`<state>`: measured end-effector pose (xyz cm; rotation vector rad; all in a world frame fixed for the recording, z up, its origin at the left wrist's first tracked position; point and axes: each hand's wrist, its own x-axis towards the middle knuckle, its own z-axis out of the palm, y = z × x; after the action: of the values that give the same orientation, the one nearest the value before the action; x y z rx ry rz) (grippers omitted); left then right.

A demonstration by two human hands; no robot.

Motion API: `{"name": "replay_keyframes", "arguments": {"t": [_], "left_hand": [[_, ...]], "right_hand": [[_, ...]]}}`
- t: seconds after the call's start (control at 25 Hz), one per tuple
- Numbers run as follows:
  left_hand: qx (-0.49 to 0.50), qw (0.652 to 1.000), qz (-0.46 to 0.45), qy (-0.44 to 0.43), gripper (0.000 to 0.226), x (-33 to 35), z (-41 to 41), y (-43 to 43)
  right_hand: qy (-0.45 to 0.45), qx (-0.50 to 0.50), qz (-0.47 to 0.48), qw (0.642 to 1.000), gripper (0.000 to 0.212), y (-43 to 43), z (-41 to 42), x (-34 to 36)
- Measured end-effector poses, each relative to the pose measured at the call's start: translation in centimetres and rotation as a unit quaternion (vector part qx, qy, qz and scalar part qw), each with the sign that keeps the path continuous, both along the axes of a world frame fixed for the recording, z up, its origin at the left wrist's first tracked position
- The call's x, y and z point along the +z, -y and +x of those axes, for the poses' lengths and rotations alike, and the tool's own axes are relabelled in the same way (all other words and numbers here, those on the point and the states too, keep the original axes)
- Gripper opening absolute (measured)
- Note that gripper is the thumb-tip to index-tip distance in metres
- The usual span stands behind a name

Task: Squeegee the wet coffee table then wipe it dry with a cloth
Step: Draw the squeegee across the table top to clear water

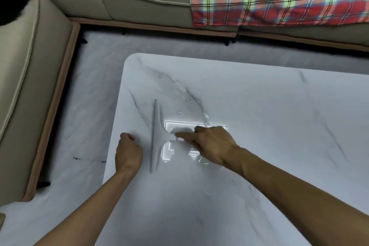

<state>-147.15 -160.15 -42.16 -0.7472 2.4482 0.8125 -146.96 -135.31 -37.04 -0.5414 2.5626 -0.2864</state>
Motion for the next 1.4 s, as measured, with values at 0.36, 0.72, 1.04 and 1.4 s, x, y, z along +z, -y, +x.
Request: {"name": "replay_keyframes", "arguments": {"t": [0.36, 0.72, 1.04, 1.4], "left_hand": [[-0.075, 0.991, 0.039, 0.104, 0.016, -1.5, -3.3, -0.9], [-0.165, 0.974, 0.045, 0.149, 0.018, -2.1, -6.2, -6.6], [-0.193, 0.966, 0.006, 0.17, 0.048, -3.2, -7.6, -6.4], [-0.172, 0.973, 0.042, 0.147, 0.017, -2.5, -4.1, -7.4]], "right_hand": [[0.019, -0.136, 0.053, 0.989, 0.047, -7.4, 0.3, -0.7], [0.002, -0.198, -0.011, 0.98, 0.042, -6.9, -6.3, 0.0], [0.024, -0.217, 0.014, 0.976, 0.052, -8.0, -6.9, -3.2], [-0.007, -0.218, 0.08, 0.973, 0.048, -15.1, 2.1, 2.2]]}}
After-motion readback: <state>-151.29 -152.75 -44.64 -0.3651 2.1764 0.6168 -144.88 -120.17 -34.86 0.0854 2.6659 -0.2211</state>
